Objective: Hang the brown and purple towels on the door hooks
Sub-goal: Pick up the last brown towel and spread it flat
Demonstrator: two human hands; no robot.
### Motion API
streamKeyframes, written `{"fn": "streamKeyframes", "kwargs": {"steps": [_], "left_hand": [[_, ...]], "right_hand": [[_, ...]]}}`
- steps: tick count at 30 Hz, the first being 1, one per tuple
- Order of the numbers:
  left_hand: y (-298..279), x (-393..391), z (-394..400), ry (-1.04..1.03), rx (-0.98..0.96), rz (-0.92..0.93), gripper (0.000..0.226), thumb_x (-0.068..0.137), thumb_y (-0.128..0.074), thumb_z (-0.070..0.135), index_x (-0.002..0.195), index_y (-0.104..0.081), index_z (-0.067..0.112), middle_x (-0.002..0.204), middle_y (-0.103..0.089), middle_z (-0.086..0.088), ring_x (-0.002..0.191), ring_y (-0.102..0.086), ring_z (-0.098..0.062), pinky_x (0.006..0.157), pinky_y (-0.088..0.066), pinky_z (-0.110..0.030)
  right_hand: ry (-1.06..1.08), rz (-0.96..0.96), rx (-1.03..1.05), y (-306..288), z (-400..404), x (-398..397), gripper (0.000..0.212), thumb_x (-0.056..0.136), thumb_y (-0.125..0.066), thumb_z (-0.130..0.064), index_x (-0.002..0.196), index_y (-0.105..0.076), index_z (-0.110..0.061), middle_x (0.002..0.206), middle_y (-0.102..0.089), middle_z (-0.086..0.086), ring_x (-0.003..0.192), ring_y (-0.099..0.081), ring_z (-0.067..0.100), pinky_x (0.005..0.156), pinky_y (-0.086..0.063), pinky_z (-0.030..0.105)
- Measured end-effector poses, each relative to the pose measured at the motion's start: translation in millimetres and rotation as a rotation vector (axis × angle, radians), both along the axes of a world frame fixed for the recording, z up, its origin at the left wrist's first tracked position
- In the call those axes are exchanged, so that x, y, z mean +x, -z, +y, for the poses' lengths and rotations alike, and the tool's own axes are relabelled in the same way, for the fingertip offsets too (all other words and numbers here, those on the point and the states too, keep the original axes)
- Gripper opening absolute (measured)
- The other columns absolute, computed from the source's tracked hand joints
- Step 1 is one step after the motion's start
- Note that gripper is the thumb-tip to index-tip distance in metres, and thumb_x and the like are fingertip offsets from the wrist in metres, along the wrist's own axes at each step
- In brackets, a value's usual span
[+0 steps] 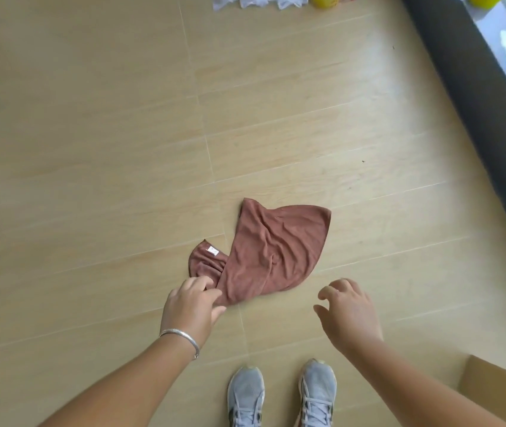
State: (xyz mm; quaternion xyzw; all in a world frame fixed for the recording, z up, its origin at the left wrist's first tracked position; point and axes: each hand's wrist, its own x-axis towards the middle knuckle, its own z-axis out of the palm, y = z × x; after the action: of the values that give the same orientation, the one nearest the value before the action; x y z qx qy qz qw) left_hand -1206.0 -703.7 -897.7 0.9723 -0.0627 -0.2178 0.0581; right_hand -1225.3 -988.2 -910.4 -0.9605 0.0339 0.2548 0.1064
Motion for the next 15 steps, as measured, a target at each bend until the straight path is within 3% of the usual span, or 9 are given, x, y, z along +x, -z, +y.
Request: {"fn": "streamKeyframes", "kwargs": {"steps": [4, 15], "left_hand": [[62.9, 36.1, -12.6, 0.013, 0.031, -0.061, 0.026, 0.083, -0.067, 0.044, 0.106, -0.071, 0.034, 0.116, -0.059, 0.012, 0.112, -0.05, -0.016, 0.086, -0.04, -0.033], [273.1, 200.8, -53.9, 0.05, 0.026, -0.224, 0.027, 0.092, -0.055, 0.042, 0.117, -0.064, 0.035, 0.115, -0.058, 0.007, 0.114, -0.048, -0.02, 0.091, -0.036, -0.036]], "right_hand": [[-0.041, -0.026, -0.038, 66.3, -17.1, 30.0, 0.029, 0.089, -0.059, -0.042, 0.115, -0.062, -0.029, 0.122, -0.055, -0.005, 0.125, -0.04, 0.019, 0.098, -0.033, 0.031], [-0.076, -0.221, -0.201, 266.6, -61.4, 160.3, 0.025, 0.088, -0.057, -0.035, 0.108, -0.065, -0.024, 0.117, -0.059, 0.002, 0.119, -0.044, 0.024, 0.096, -0.035, 0.035]]}}
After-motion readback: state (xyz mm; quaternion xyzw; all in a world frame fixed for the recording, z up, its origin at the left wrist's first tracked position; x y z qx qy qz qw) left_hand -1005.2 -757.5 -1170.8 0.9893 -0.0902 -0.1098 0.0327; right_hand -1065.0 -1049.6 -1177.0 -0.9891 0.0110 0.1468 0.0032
